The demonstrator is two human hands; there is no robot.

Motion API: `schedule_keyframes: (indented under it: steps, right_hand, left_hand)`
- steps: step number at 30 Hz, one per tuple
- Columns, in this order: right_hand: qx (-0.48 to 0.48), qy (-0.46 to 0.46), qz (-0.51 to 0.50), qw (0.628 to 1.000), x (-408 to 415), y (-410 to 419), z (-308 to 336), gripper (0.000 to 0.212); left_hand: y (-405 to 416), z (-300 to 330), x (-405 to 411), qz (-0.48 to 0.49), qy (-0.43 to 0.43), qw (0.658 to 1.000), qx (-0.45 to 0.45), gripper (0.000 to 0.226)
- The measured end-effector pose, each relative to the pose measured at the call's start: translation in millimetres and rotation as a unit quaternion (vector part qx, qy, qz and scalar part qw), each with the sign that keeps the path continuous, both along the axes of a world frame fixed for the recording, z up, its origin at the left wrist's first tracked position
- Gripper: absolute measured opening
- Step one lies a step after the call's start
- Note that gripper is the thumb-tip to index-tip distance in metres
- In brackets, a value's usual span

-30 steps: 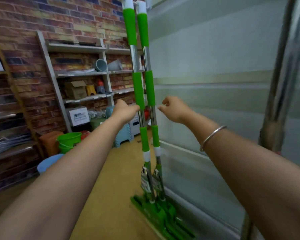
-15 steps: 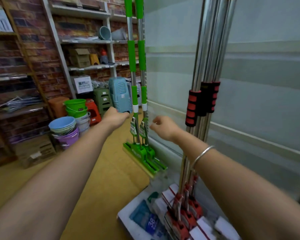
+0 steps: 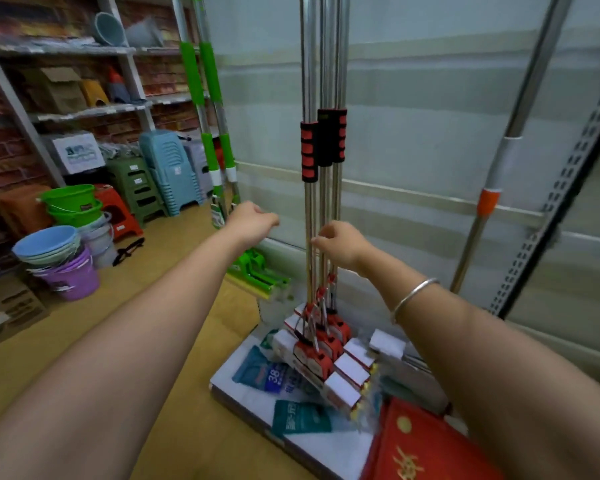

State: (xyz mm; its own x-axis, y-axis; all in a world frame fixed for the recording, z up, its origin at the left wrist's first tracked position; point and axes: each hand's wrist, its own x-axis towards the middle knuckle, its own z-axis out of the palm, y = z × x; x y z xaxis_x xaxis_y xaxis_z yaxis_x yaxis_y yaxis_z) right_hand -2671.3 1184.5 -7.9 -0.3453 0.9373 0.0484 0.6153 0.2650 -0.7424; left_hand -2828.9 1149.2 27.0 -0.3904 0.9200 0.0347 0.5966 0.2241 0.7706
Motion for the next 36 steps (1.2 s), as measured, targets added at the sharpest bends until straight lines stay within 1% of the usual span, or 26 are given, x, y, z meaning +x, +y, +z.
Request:
schedule_keyframes:
  steps: [2,4,5,15,20,22,25,29,34,36]
  right_hand:
    - [0.004,-0.003,-0.013,1.000,13.9,-19.3,-0.4,0.034]
    - [-0.001,-0.013,-0.021,1.000,28.9,-38.9,-3.5,0.035]
    - [-0.002,-0.018,-0.026,1.000,37.3,-48.0,-5.5,0.035]
    - [-0.038,-0.023,-0.095,0.994,141.0,-110.5,-17.7,0.039]
    - [-0.042,-0.010,-0.116,0.992,187.8,-136.8,-14.6,0.035]
    - [-0.042,-0.014,-0.119,0.992,199.8,-143.2,-12.4,0.033]
    - [-0.032,-0.010,-0.128,0.991,211.3,-147.7,-8.3,0.033]
    - [-0.030,0.002,-0.137,0.990,223.8,-150.0,-6.9,0.033]
    - [-0.032,0.026,-0.164,0.986,239.4,-150.6,-3.2,0.030]
    - [-0.034,0.033,-0.170,0.984,243.4,-149.1,0.7,0.030]
  left_hand:
    - [-9.8,-7.3,21.6,-0.030,-0.003,1.000,-0.007,0.020]
    - [-20.4,-14.7,42.6,-0.055,-0.011,0.998,-0.013,0.028]
    - [-25.9,-18.7,51.8,-0.064,-0.012,0.998,-0.016,0.028]
    - [-78.1,-47.5,116.8,-0.100,-0.038,0.993,-0.046,0.024]
    - [-93.9,-57.1,153.3,-0.128,-0.049,0.990,-0.043,0.015]
    - [-98.2,-57.8,162.6,-0.131,-0.054,0.989,-0.041,0.009]
    - [-101.8,-54.6,173.7,-0.139,-0.058,0.988,-0.035,0.007]
    - [-102.5,-50.5,183.1,-0.147,-0.051,0.987,-0.033,0.017]
    - [-98.0,-44.8,193.0,-0.162,-0.042,0.985,-0.032,0.009]
    - [-93.5,-38.2,200.4,-0.177,-0.038,0.983,-0.029,0.014]
